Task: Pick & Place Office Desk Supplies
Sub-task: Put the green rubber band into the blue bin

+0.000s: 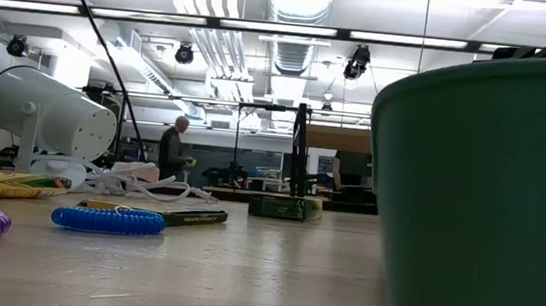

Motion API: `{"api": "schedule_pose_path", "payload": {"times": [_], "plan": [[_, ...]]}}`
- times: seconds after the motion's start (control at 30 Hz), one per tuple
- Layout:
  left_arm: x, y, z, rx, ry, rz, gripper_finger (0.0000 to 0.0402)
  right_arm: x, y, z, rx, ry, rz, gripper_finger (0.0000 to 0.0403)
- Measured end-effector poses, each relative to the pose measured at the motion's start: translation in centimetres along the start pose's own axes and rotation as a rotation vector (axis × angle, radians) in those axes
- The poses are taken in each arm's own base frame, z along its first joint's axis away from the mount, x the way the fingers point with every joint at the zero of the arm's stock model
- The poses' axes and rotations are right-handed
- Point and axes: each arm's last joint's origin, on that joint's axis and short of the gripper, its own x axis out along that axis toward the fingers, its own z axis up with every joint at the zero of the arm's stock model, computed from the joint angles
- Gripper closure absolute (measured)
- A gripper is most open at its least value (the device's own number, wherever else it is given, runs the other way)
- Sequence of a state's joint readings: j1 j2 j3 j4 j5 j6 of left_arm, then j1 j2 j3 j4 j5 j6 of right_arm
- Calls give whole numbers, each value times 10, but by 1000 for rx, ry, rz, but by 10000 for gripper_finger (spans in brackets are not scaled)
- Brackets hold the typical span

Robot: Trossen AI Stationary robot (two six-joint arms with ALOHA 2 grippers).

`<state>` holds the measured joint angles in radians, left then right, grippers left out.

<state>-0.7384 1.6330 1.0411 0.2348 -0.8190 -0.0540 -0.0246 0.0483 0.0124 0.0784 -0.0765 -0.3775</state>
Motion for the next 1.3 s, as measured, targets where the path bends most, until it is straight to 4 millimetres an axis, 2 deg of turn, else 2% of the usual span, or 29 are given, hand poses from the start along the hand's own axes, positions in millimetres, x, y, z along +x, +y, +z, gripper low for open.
{"api": "schedule_pose_path", "payload": {"times": [0.23, 0.57, 0.87, 1.13, 1.3], "plan": [[41, -2, -12, 148, -63, -124, 399, 0, 0, 0, 0, 0, 0, 394], [91, 8, -36, 143, -166, -349, 399, 0, 0, 0, 0, 0, 0, 394], [118, 7, -63, 185, -179, -499, 399, 0, 0, 0, 0, -1, 1, 394], [137, -4, -78, 238, -159, -508, 399, 0, 0, 0, 0, 0, 1, 394], [150, -4, -86, 219, -135, -497, 399, 0, 0, 0, 0, 0, 0, 394]]}}
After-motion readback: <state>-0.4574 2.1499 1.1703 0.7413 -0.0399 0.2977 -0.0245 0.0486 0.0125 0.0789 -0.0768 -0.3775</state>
